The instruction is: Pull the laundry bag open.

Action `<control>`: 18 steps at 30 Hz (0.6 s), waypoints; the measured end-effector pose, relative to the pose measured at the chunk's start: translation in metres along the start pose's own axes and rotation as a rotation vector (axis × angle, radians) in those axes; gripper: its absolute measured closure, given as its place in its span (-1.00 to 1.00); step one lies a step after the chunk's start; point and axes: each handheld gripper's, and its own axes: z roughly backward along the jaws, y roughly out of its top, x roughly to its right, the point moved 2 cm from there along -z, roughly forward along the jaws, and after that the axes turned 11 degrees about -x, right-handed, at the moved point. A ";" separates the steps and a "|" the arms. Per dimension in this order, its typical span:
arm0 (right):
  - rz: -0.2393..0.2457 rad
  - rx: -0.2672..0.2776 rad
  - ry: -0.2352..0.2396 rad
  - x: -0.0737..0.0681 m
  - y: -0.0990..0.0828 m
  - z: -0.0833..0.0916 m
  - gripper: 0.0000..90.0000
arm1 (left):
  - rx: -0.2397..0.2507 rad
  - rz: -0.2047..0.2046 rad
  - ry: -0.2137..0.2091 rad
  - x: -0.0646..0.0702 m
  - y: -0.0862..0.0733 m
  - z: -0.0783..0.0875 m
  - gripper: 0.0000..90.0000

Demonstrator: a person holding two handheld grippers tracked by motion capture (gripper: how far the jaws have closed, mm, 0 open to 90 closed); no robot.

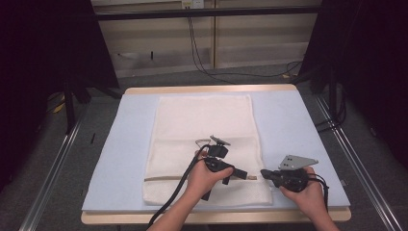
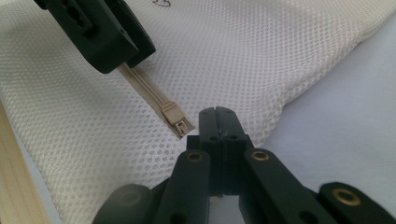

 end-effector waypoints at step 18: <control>-0.001 -0.037 0.015 0.002 -0.003 -0.006 1.00 | -0.038 0.043 0.042 0.003 0.007 -0.026 0.46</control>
